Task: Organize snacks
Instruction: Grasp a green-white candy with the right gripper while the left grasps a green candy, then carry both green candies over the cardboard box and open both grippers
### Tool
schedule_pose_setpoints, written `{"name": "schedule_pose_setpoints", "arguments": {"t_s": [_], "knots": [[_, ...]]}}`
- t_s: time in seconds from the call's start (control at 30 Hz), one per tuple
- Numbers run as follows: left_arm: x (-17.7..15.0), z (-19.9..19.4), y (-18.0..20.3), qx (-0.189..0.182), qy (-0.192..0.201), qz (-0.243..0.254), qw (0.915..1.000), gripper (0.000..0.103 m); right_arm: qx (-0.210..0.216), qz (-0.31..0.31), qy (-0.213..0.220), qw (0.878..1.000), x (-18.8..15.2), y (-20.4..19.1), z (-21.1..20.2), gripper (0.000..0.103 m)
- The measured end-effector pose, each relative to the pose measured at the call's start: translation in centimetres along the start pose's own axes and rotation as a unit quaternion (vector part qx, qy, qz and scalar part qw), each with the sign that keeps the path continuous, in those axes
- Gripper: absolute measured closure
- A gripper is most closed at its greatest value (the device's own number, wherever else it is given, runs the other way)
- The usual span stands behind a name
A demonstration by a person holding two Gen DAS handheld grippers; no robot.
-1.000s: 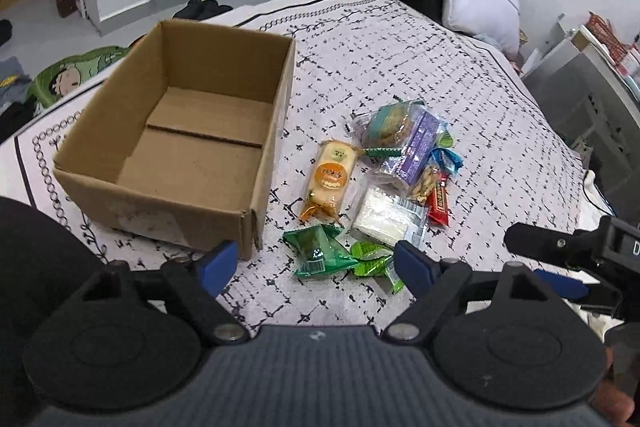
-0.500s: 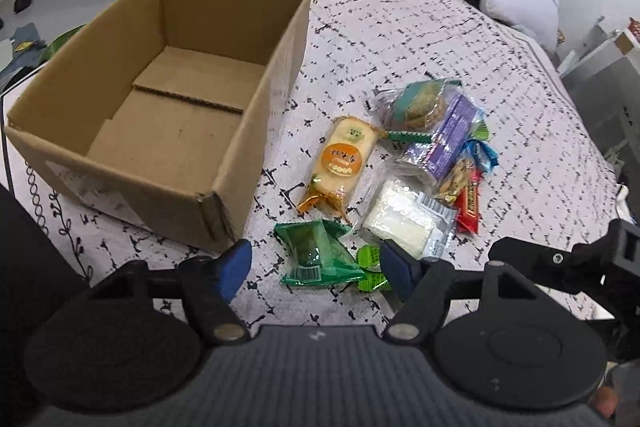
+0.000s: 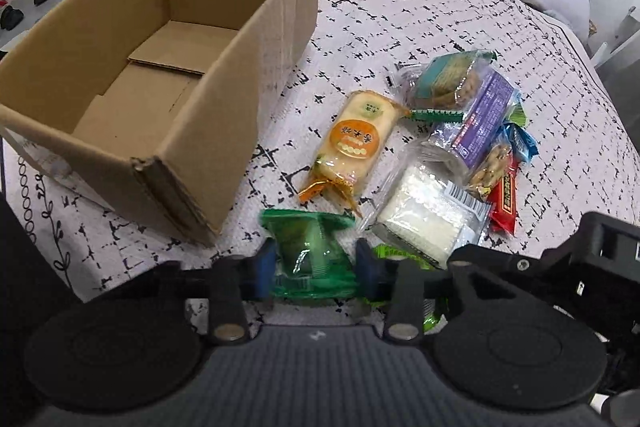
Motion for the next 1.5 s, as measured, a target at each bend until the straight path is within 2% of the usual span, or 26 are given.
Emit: {"name": "schedule_pose_setpoints", "arguments": {"t_s": [0.13, 0.3, 0.4, 0.47, 0.57, 0.63, 0.73, 0.97, 1.27, 1.5], "knots": [[-0.1, -0.2, 0.1, -0.005, 0.003, 0.002, 1.0000, 0.072, 0.017, 0.026, -0.014, 0.999, 0.0, 0.4, 0.0, 0.033], [-0.4, -0.8, 0.4, -0.014, 0.005, 0.005, 0.9999, 0.073, 0.017, 0.046, -0.022, 0.999, -0.1, 1.0, 0.5, 0.037], [-0.4, -1.4, 0.3, -0.018, 0.009, 0.006, 0.9998, 0.073, 0.011, 0.044, -0.028, 0.999, -0.5, 0.7, 1.6, 0.042], [-0.4, -2.0, 0.2, -0.023, 0.012, 0.007, 0.9996, 0.073, 0.007, 0.040, -0.025, 0.999, -0.7, 0.5, 2.1, 0.047], [-0.2, -2.8, 0.3, -0.027, 0.018, 0.016, 0.9994, 0.073, 0.005, 0.043, -0.018, 0.999, -0.8, 0.1, 2.6, 0.062], [-0.1, -3.3, 0.4, -0.028, 0.022, 0.024, 0.9991, 0.073, 0.005, 0.045, -0.014, 0.999, -1.1, 0.0, 2.9, 0.067], [0.0, -4.3, 0.3, -0.029, 0.032, 0.031, 0.9986, 0.073, 0.004, 0.031, -0.002, 0.999, -1.5, -0.3, 2.6, 0.069], [0.1, -6.6, -0.5, -0.035, 0.048, 0.035, 0.9976, 0.073, 0.033, 0.009, 0.022, 0.999, -2.2, -0.9, 0.2, 0.070], [2.3, -11.2, -1.5, -0.054, 0.110, 0.036, 0.9918, 0.073, 0.074, -0.051, 0.063, 0.994, -3.0, -3.2, -2.6, 0.071], [3.1, -12.4, -2.9, -0.056, 0.119, 0.026, 0.9910, 0.073, 0.111, -0.078, 0.085, 0.987, -2.8, -5.3, -4.0, 0.071]]}}
Point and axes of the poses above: each gripper's, at about its wrist camera, not at the fingertips, and z roughly the way its jaws point, y to its right, x to its top, the point moved 9 cm from there along z, roughly the way its jaws point, and after that the axes turned 13 degrees about z, right-handed, at the moved point
